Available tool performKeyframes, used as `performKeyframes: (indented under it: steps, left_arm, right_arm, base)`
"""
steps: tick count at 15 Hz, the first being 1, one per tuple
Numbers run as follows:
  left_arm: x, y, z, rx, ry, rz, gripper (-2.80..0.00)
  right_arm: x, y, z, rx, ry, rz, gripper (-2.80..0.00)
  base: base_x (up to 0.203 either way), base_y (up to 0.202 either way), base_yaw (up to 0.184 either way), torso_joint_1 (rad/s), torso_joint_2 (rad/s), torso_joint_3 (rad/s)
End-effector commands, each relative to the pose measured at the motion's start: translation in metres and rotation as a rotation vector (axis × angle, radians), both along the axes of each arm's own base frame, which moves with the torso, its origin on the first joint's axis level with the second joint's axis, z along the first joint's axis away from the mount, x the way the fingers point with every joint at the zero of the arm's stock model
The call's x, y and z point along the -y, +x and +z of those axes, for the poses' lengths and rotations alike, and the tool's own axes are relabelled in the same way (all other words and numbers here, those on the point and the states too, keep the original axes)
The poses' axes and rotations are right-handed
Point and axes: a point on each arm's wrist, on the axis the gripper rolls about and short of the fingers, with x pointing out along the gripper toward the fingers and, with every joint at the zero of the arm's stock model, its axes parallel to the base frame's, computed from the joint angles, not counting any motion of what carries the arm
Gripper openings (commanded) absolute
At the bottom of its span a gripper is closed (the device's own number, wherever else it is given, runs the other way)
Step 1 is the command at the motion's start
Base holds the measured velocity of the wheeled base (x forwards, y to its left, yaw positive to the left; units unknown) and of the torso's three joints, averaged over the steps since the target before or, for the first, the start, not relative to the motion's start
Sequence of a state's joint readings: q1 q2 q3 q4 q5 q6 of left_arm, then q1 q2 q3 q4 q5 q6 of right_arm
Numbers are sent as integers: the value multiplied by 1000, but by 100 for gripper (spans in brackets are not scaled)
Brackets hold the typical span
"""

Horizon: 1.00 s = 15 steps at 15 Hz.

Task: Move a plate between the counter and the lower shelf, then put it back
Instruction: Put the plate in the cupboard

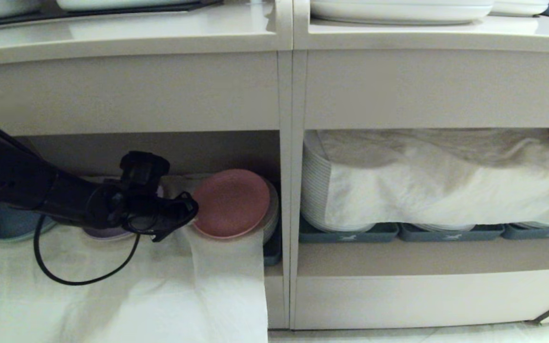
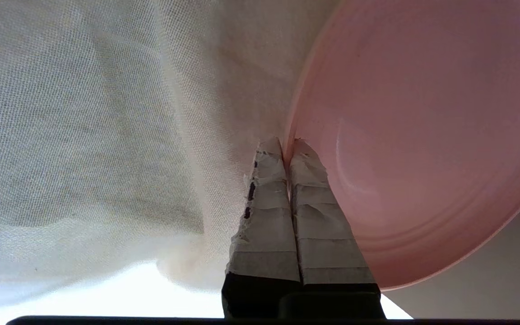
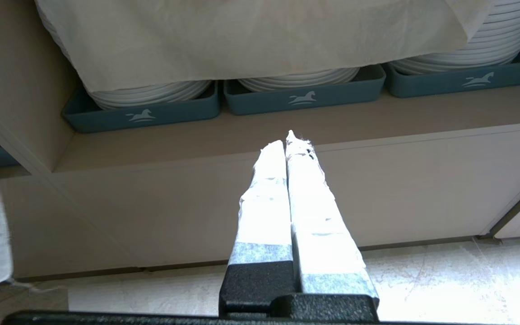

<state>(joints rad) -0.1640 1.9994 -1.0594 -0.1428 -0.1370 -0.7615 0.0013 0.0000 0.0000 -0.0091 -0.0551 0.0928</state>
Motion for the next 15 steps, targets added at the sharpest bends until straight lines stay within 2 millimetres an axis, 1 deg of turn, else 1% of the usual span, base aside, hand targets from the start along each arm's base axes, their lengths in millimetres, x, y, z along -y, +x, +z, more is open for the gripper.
performKeyframes:
  steps: [1,15]
  left_arm:
    - [0,0,-1,-3,-3,1,-280]
    - [1,2,-8,-22,-4,5,-280]
  right_arm:
    - [0,0,0,0,1,0,-280]
    - [0,0,0,0,1,0,-280]
  base:
    - [0,0,0,0,0,0]
    - [0,0,0,0,0,0]
